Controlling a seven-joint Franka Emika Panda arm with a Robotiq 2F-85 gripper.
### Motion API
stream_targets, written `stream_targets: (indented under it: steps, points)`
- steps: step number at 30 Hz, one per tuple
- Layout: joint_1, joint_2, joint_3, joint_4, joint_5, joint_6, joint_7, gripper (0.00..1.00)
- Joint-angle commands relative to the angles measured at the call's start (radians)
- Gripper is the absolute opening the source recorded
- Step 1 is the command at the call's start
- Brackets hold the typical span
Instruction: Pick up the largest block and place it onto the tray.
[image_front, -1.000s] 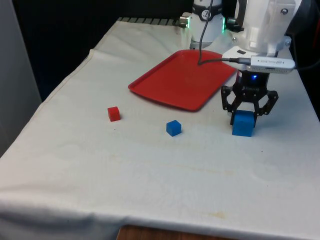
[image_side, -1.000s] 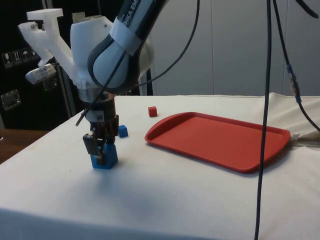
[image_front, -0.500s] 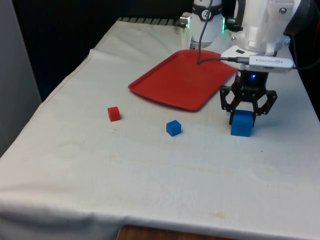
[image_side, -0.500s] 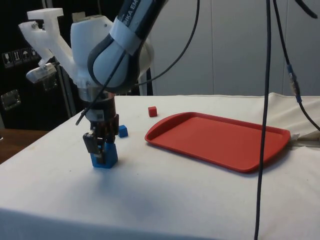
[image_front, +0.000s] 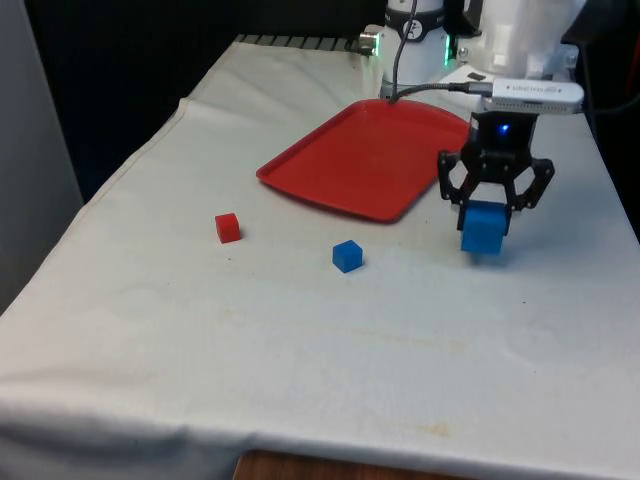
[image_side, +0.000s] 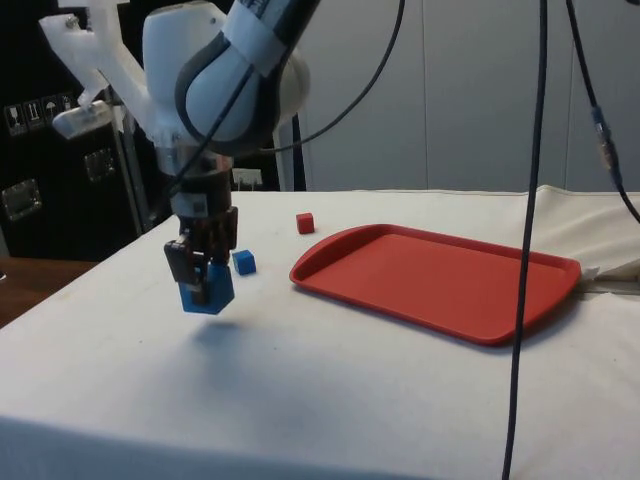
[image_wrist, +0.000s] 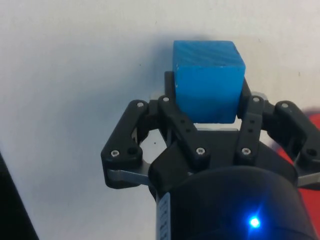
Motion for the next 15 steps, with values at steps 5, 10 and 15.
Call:
stream_targets:
  steps: [5,10,15]
  points:
    - [0.010,-0.034,-0.015,-0.010,-0.019,-0.025,0.009,0.00]
    - [0.011,-0.053,-0.018,-0.012,-0.025,-0.040,0.010,0.00]
    - [0.011,-0.079,-0.021,-0.016,-0.031,-0.057,0.010,0.00]
